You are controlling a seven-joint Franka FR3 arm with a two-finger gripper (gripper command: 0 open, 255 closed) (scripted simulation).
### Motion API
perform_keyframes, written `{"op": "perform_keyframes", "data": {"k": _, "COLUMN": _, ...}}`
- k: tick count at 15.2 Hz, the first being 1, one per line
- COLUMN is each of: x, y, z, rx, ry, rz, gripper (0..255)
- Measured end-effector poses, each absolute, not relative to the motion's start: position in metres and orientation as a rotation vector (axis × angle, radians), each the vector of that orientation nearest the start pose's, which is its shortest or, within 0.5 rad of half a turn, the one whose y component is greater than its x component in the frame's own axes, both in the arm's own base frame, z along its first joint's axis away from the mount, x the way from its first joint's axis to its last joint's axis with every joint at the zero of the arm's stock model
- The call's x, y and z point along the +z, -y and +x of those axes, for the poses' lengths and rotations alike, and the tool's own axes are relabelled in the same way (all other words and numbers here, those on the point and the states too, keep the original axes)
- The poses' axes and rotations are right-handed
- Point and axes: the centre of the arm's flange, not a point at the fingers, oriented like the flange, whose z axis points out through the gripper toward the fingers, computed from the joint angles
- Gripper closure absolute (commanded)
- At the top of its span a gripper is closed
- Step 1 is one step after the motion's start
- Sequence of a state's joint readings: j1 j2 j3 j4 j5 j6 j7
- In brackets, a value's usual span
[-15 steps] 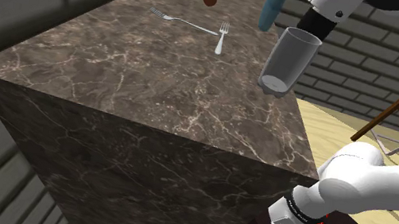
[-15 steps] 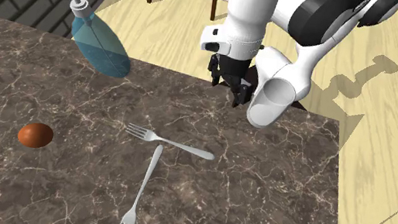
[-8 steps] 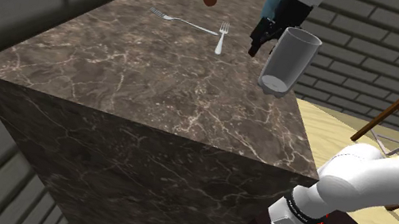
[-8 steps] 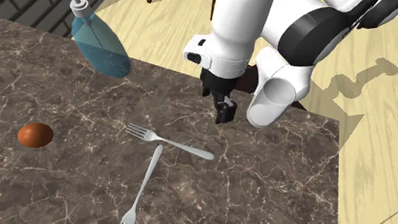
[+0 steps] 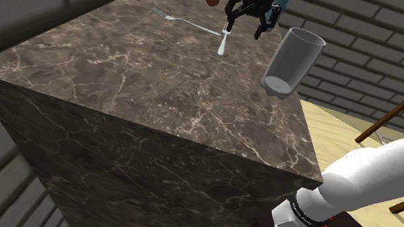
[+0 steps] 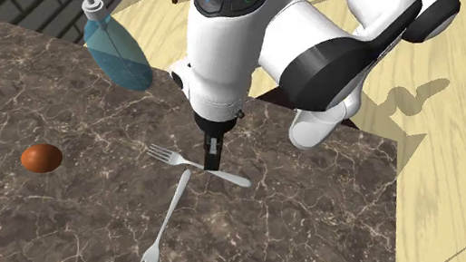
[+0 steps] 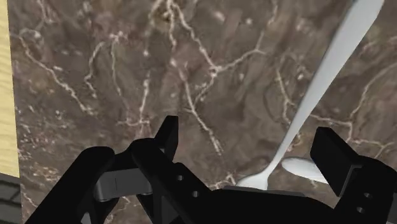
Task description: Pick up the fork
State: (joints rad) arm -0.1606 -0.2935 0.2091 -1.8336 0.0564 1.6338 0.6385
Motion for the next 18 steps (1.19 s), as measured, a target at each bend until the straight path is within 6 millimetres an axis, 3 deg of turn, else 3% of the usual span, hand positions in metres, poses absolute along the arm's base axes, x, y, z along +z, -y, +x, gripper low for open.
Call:
{"op": "perform_keyframes", "data": {"k": 6, "x": 0.661, "y": -0.029, "z": 0.543, "rx": -0.107, "ry": -1.328, "rz": -2.854, "gripper": 0}}
{"op": "perform_keyframes", "data": {"k": 14, "x": 0.625, "y": -0.027, "z": 0.55, "rx": -0.105, "ry": -1.372, "rz": -2.837, "gripper": 0}}
{"op": "perform_keyframes", "data": {"k": 15, "x": 0.623, "y": -0.027, "z": 0.55, "rx": -0.105, "ry": -1.372, "rz": -2.837, "gripper": 255}}
{"op": "perform_keyframes", "data": {"k": 18, "x": 0.627, "y": -0.025, "z": 0.548, "rx": -0.117, "ry": -1.378, "rz": -2.834, "gripper": 255}}
